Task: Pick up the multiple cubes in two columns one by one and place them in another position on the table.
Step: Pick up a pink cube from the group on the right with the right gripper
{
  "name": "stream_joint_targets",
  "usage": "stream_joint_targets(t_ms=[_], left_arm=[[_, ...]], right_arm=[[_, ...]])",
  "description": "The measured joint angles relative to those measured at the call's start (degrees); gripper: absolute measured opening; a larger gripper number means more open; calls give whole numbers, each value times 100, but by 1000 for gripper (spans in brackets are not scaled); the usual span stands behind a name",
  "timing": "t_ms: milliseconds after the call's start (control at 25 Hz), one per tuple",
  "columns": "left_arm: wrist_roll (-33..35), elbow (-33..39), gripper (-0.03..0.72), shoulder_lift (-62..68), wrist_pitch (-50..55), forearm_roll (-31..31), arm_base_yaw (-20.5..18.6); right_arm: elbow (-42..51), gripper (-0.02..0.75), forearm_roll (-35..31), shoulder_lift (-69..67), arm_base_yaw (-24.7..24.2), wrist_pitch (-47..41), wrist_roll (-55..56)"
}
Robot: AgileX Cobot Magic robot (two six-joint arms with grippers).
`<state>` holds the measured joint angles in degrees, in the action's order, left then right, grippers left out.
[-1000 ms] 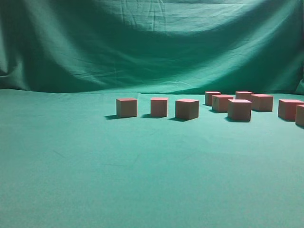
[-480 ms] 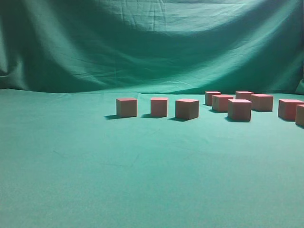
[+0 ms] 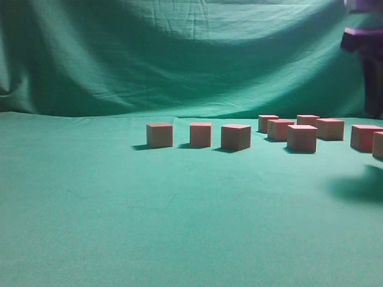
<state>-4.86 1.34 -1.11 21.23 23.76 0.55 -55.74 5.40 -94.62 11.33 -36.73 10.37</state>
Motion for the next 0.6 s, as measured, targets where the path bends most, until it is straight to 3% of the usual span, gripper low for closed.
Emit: stream_joint_targets(t_ms=[320,360,440,600], left_arm=[[0,0,0,0,0,0,0],[0,0,0,0,0,0,0],[0,0,0,0,0,0,0],[0,0,0,0,0,0,0]], right_arm=[[0,453,0,-567,0,375,0],[0,356,0,-575,0,399,0],[0,253,0,-596,0,411,0],[-190,255,-37,-596,0,13,0]])
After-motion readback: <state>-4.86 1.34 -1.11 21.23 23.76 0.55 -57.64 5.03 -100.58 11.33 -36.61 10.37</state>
